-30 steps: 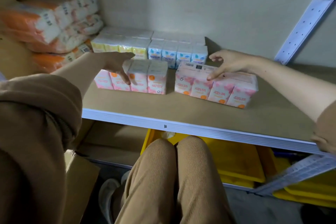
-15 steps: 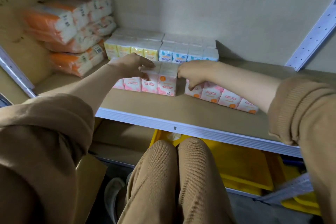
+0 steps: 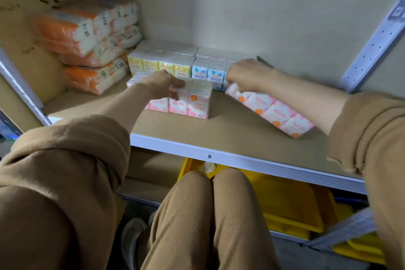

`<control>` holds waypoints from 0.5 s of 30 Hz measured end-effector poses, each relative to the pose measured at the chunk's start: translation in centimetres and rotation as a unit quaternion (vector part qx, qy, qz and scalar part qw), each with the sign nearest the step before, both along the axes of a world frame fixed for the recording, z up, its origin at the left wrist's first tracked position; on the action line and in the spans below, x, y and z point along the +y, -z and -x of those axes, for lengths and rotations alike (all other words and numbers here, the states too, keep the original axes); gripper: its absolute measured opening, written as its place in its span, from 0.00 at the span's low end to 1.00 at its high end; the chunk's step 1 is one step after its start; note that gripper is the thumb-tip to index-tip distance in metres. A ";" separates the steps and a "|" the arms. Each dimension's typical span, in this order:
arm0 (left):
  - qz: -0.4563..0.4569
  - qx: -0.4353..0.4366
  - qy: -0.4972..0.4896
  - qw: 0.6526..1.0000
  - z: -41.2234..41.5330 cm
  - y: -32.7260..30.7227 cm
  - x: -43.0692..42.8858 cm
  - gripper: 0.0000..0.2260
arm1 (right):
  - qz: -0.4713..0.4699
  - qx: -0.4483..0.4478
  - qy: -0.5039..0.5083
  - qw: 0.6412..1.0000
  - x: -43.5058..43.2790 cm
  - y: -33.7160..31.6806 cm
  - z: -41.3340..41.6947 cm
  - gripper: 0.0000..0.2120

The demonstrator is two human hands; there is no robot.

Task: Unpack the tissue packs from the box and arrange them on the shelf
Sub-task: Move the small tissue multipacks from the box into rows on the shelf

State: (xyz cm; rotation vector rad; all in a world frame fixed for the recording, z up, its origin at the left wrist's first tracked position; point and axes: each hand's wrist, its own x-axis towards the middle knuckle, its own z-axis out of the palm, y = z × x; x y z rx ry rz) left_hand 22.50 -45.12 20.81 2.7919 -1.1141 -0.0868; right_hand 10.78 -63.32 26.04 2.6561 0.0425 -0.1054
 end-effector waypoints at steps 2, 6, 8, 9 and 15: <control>-0.009 -0.003 -0.004 1.000 0.0 0.1 -0.1 0.24 | -0.060 -0.084 0.021 0.994 -1.4 -2.2 0.4 0.12; -0.016 0.005 -0.012 1.000 0.0 0.2 -0.2 0.25 | -0.209 -0.260 0.068 0.940 -4.3 -6.3 1.9 0.13; -0.019 0.000 -0.012 1.000 0.1 0.2 -0.2 0.25 | -0.263 -0.327 0.092 0.903 -5.4 -6.7 3.0 0.13; -0.022 -0.003 -0.011 1.000 0.1 0.2 -0.2 0.25 | -0.284 -0.353 0.105 0.885 -5.8 -6.4 3.5 0.13; -0.034 -0.014 -0.008 0.999 0.4 0.3 -0.2 0.25 | -0.389 -0.398 0.198 0.807 -8.9 -4.4 5.3 0.15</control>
